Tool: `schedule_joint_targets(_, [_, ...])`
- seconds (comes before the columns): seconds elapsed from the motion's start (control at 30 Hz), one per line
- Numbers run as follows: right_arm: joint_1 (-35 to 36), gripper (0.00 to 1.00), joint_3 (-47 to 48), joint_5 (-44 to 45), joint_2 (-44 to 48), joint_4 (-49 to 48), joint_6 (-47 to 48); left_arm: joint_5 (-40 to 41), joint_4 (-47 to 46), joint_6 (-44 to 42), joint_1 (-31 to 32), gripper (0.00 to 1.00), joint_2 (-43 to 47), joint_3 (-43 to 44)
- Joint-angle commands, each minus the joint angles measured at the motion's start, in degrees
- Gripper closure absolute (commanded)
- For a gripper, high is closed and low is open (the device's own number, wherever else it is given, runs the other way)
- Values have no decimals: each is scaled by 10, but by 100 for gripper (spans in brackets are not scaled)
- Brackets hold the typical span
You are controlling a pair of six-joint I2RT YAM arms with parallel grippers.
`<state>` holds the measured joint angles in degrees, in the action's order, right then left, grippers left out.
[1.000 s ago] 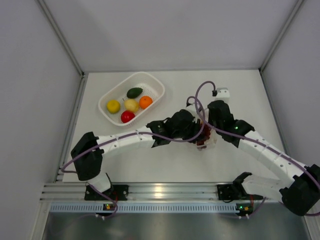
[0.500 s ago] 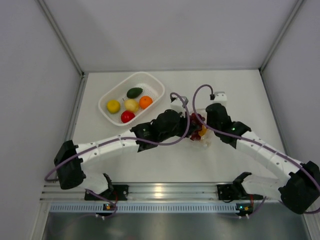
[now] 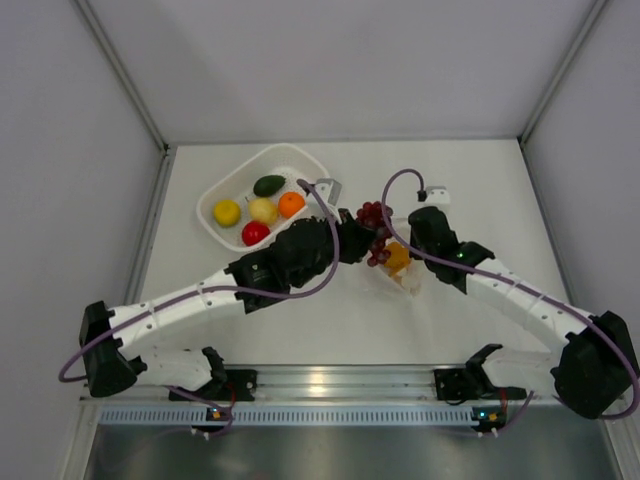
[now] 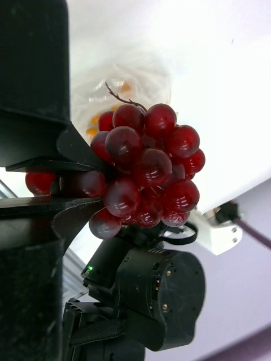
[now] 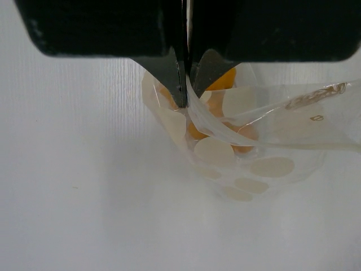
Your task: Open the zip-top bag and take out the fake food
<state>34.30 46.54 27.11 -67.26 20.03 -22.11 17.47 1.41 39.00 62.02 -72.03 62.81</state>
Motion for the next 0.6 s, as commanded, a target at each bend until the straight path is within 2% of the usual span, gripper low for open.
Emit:
schedule_joint_targets(0.0, [-13, 100, 9, -5, -1, -30, -7, 98, 48, -10, 0, 100, 30, 44])
schedule_joint_targets(0.13, [-20, 100, 16, -5, 8, -25, 0, 160, 120, -18, -26, 100, 39, 72])
schedule_joint_targets(0.17, [-21, 100, 18, -4, 11, -20, 0, 162, 131, -17, -55, 100, 40, 75])
schedule_joint_targets(0.23, [-24, 100, 20, -5, 17, -18, 3, 144, 146, -20, -96, 100, 39, 79])
schedule_joint_targets(0.37, [-23, 100, 20, -7, 29, -11, 8, 103, 164, -37, -234, 100, 7, 105])
schedule_joint_targets(0.57, [-24, 100, 17, -7, 47, -6, 11, 34, 163, -45, -373, 100, -113, 189])
